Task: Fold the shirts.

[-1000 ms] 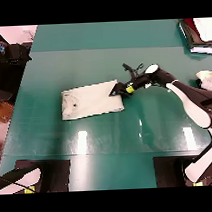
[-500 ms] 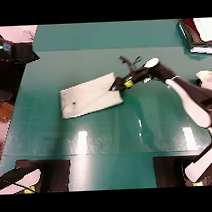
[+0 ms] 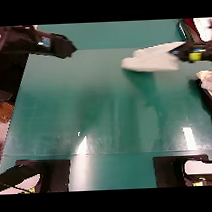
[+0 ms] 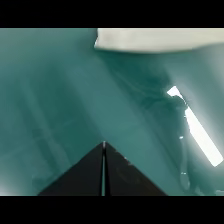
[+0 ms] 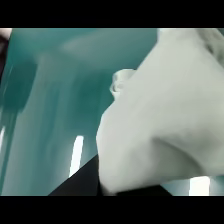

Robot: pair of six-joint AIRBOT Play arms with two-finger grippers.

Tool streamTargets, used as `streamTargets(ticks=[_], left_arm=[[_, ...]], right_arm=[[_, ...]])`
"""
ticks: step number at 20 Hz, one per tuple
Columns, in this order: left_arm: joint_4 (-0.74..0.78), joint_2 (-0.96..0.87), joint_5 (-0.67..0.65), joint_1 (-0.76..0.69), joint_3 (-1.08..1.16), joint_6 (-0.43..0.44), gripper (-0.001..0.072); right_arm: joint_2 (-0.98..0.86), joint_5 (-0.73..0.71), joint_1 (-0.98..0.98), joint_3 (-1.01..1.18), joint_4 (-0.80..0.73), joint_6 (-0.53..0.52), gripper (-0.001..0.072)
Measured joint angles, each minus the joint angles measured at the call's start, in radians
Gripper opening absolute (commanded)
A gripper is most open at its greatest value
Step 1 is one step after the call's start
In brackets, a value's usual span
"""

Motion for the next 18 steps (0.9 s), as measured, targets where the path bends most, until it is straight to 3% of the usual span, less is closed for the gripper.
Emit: streamTargets(ticks=[8, 14, 18], left_arm=[[0.0, -0.086, 0.057, -0.158, 0.0, -0.005, 0.0022], [0.001, -0.101, 0.059, -0.176, 0.0, -0.02, 0.0022], [0.003, -0.103, 0.056, -0.179, 0.0, -0.023, 0.0023]], right_arm=[[-0.06, -0.097, -0.348, 0.114, 0.0, -0.066, 0.0017], [-0.17, -0.041, -0.409, 0.362, -0.008, -0.098, 0.0017], [-0.165, 0.034, -0.433, 0.5, -0.111, -0.106, 0.0017]])
